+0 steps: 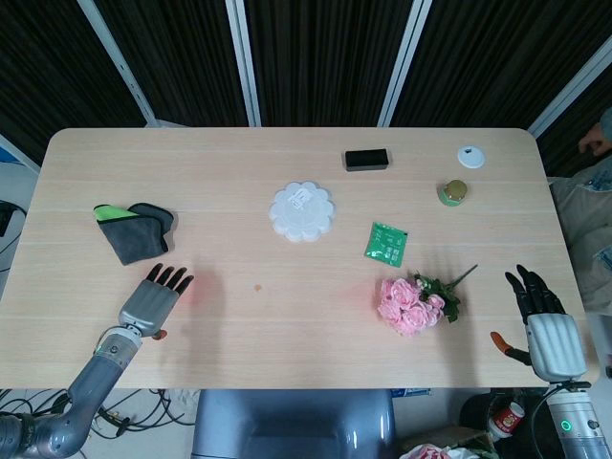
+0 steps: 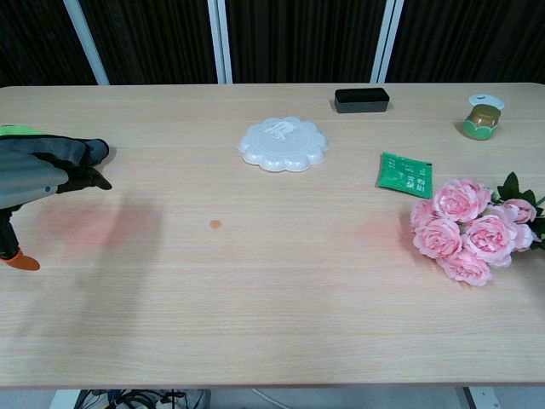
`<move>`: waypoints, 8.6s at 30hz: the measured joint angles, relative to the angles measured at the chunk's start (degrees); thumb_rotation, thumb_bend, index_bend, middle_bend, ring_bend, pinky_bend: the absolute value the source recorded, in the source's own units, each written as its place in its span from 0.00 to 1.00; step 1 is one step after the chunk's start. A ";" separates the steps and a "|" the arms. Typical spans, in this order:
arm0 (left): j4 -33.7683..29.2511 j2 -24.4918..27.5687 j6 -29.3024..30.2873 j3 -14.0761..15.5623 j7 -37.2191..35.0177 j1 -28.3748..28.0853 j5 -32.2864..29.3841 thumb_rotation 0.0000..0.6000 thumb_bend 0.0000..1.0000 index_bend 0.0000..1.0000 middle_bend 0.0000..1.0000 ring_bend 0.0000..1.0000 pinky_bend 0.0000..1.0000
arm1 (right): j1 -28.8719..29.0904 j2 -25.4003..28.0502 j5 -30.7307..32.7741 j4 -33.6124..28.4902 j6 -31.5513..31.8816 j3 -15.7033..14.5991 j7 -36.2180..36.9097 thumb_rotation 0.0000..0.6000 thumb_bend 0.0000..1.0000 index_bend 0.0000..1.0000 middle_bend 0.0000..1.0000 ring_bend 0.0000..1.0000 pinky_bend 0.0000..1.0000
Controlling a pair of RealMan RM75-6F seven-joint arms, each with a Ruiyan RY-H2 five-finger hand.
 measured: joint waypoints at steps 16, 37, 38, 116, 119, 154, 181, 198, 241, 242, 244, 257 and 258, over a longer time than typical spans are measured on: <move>0.22 0.25 -1.05 1.42 -1.63 -0.63 2.51 1.00 0.07 0.00 0.00 0.00 0.02 | -0.03 0.06 -0.17 0.05 0.07 -0.06 0.21 1.00 0.13 0.00 0.00 0.00 0.19; 1.56 0.64 -1.28 1.19 -3.65 -1.05 1.45 1.00 0.07 0.00 0.00 0.00 0.02 | -0.11 0.05 -0.13 -0.03 0.21 -0.02 0.29 1.00 0.12 0.00 0.00 0.00 0.19; 1.79 0.69 -1.30 1.09 -3.81 -1.07 1.29 1.00 0.07 0.00 0.00 0.00 0.02 | -0.11 0.05 -0.09 -0.04 0.19 -0.02 0.29 1.00 0.12 0.00 0.00 0.00 0.19; 63.25 -22.99 -15.78 -7.76 -20.66 -9.13 -3.17 1.00 0.47 0.65 0.73 0.66 0.73 | -1.04 0.53 1.11 -1.41 1.25 1.03 5.67 1.00 0.13 0.00 0.00 0.00 0.19; 60.38 -22.26 -13.62 -8.20 -23.01 -8.74 -0.84 1.00 0.47 0.65 0.73 0.66 0.73 | -1.03 0.54 1.04 -1.39 1.30 1.07 5.93 1.00 0.13 0.00 0.00 0.00 0.19; 25.52 -24.36 -2.26 -6.12 -5.67 -11.89 12.23 1.00 0.48 0.66 0.75 0.67 0.73 | -0.93 0.58 1.64 -0.62 1.22 1.75 7.78 1.00 0.13 0.00 0.00 0.00 0.19; 42.09 -26.83 -5.18 -10.53 2.07 -12.49 2.66 1.00 0.48 0.64 0.75 0.67 0.73 | -1.06 0.61 1.40 -1.43 1.11 1.43 7.42 1.00 0.13 0.00 0.00 0.00 0.19; 36.22 -36.24 -6.69 -10.25 4.58 -16.75 5.37 1.00 0.48 0.64 0.75 0.67 0.73 | -0.96 0.65 1.55 -1.34 0.98 1.58 7.67 1.00 0.13 0.00 0.00 0.00 0.19; 41.95 -18.91 -1.41 -13.13 -1.87 -9.90 1.93 1.00 0.41 0.54 0.65 0.60 0.69 | -1.11 0.63 0.81 -2.02 1.09 1.05 7.16 1.00 0.13 0.00 0.00 0.00 0.19; 41.60 -18.81 -1.39 -13.26 -2.51 -9.82 2.10 1.00 0.38 0.53 0.62 0.58 0.67 | -1.13 0.63 0.82 -2.03 1.13 1.05 7.16 1.00 0.13 0.00 0.00 0.00 0.19; 40.63 -18.57 -1.67 -13.35 -3.51 -9.69 2.55 1.00 0.29 0.46 0.52 0.49 0.56 | -1.17 0.64 0.87 -2.05 1.20 1.09 7.21 1.00 0.13 0.00 0.00 0.00 0.19; 36.20 -18.48 -1.04 -13.10 2.10 -8.77 -2.30 1.00 0.04 0.00 0.00 0.00 0.07 | -1.12 0.82 1.08 -1.98 1.07 1.22 7.45 1.00 0.13 0.00 0.00 0.00 0.19; 35.02 -18.13 -0.59 -13.21 1.73 -8.53 -2.15 1.00 0.04 0.00 0.00 0.00 0.07 | -1.12 0.81 1.04 -1.94 1.10 1.22 7.40 1.00 0.13 0.00 0.00 0.00 0.19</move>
